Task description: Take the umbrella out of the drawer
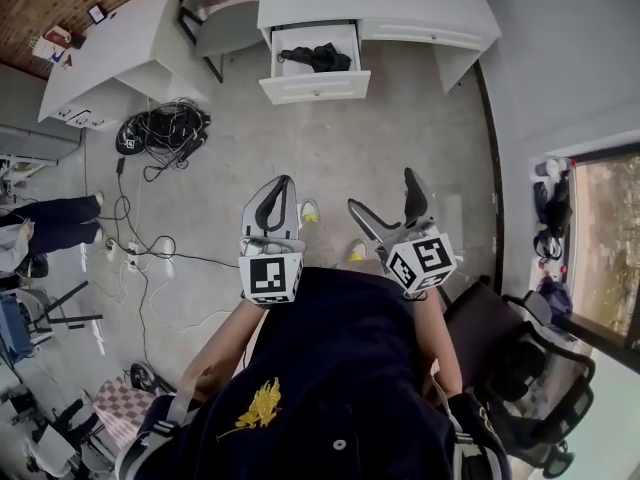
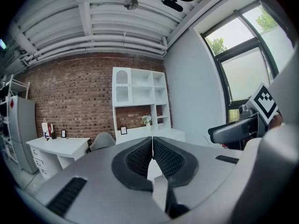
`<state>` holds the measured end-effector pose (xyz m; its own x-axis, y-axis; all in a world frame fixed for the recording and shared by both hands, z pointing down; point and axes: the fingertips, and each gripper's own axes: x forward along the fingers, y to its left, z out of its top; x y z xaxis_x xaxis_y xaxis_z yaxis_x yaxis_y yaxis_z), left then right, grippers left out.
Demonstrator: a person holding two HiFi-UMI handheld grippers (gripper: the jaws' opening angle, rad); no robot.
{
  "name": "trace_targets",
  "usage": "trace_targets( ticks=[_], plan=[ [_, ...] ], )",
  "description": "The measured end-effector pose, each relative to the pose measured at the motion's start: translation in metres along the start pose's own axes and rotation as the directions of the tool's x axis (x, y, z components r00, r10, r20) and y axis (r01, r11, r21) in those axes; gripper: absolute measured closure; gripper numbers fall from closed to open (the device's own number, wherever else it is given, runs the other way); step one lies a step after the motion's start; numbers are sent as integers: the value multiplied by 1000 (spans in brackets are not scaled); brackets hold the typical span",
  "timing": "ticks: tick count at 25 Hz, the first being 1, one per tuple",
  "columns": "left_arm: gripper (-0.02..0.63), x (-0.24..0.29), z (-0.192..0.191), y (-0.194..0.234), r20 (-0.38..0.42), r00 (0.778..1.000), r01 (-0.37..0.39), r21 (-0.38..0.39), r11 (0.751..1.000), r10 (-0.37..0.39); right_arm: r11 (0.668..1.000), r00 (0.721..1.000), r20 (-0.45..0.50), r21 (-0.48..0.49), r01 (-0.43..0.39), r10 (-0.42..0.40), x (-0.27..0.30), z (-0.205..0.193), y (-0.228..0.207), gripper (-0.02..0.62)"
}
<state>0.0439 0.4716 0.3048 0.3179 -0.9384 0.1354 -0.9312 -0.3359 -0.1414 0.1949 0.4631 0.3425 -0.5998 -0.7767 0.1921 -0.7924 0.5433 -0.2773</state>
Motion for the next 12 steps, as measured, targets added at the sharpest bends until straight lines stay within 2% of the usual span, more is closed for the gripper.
trace_targets(
  ticks=[7, 10, 12],
  plan=[
    [586, 33, -11, 75, -22, 999, -34, -81, 996, 32, 999, 999, -48, -27, 21, -22, 74, 20, 13, 69],
    [586, 58, -8, 105, -10, 1000, 3, -78, 997, -4, 999, 998, -37, -9, 48, -49, 110, 34, 15, 69],
    [585, 75, -9, 122, -2, 999, 42, -82, 996, -42, 997, 997, -40, -34, 66, -67, 134, 40, 18, 69]
  ],
)
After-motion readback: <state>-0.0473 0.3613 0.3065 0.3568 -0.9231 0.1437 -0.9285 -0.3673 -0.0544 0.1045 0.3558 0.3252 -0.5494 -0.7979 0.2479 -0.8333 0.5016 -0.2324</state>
